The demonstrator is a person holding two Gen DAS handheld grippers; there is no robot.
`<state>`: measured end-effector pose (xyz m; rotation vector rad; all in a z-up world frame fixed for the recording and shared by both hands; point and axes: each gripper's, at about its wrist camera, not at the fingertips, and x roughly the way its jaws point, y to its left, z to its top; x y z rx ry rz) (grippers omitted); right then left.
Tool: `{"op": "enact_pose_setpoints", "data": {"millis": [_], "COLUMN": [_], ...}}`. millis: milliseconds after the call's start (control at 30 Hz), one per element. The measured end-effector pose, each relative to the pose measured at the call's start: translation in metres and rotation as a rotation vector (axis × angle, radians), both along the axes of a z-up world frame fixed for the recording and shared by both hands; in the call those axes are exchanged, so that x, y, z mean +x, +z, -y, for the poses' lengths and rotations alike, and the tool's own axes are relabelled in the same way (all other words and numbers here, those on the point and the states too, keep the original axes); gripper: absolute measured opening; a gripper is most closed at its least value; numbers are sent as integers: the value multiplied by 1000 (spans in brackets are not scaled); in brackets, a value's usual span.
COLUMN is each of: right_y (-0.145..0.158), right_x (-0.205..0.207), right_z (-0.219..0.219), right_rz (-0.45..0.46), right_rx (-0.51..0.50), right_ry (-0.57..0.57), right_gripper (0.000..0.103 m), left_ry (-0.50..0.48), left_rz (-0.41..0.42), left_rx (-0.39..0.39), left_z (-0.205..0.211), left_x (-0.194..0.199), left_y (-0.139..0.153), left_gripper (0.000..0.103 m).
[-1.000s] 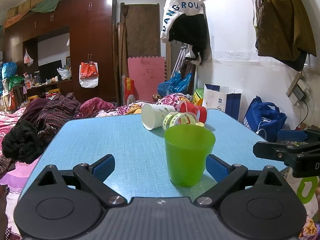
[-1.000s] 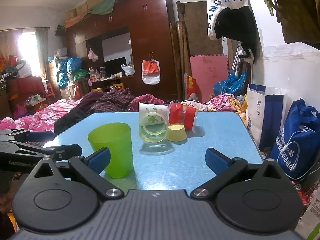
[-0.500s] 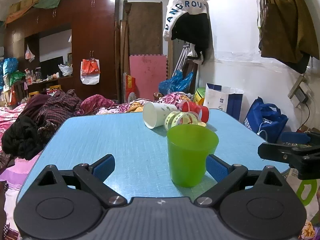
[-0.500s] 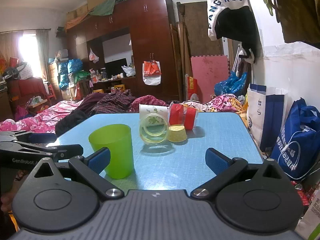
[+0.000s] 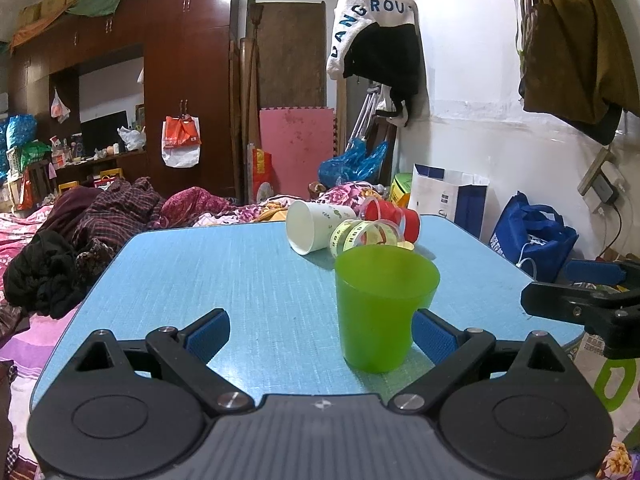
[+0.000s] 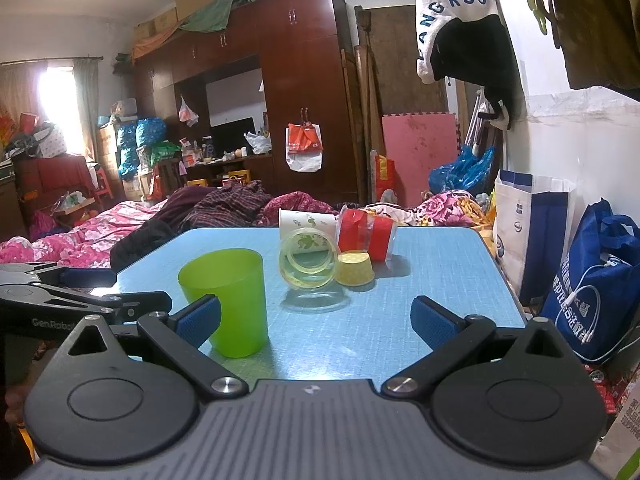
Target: Flip cup upright
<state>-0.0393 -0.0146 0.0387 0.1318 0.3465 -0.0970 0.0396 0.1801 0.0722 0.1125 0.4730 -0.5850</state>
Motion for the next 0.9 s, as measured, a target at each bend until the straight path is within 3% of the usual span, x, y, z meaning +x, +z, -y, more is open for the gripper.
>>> {"op": "enact_pose_setpoints", "data": {"millis": [900], "right_y": [0], "right_x": [0], "right_z": [0], "right_rz": [0], "right_rx": [1], "right_ry": [-1], "right_gripper": [102], "left_ry": [-10], "left_rz": [29], "left_rx": [-3], "left_z": [0], "left_x": [-4], "left_y": [-2], "left_gripper": [99]}}
